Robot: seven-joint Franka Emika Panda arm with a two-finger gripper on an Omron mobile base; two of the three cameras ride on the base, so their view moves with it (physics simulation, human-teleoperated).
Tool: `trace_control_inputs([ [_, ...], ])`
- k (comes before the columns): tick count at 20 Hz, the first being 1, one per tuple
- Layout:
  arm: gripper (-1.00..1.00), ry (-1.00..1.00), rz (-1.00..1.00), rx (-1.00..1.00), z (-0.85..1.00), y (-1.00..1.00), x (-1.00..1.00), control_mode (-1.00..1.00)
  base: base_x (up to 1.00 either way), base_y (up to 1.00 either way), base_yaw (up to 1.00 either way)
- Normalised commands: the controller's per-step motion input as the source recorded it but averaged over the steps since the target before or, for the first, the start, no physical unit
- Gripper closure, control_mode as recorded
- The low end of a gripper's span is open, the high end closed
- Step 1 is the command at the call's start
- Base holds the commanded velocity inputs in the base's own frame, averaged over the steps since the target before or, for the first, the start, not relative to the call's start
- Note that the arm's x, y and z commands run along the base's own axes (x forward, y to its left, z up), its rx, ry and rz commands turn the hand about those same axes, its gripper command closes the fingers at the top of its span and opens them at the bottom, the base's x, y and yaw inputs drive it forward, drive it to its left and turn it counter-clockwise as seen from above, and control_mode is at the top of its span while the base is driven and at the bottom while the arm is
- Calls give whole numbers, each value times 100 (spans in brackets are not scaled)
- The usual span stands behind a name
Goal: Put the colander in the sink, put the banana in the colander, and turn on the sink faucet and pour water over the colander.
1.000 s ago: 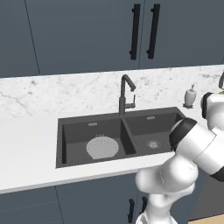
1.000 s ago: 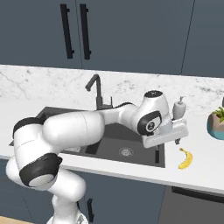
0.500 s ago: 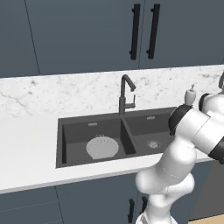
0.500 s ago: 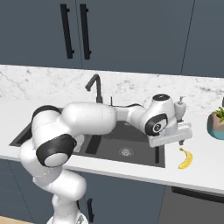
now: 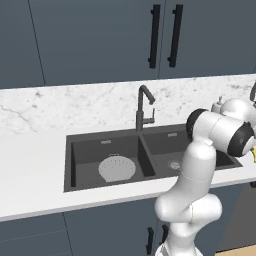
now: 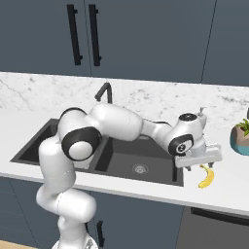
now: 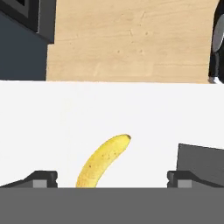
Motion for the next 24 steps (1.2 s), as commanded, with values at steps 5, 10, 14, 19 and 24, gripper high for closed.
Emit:
trace_control_inputs([
  [5,-100,-4,-15,0,-27,-29,23,-100,0,0,0],
  [10,-100,-3,-3,0,-22,0,28,-100,0,0,0],
  [14,-100,-2,0,0,-34,-17,21,-100,0,0,0],
  [19,-100,-1,-2,0,-34,-21,11,-100,0,0,0],
  [24,-100,-2,-1,0,-34,-22,7,-100,0,0,0],
])
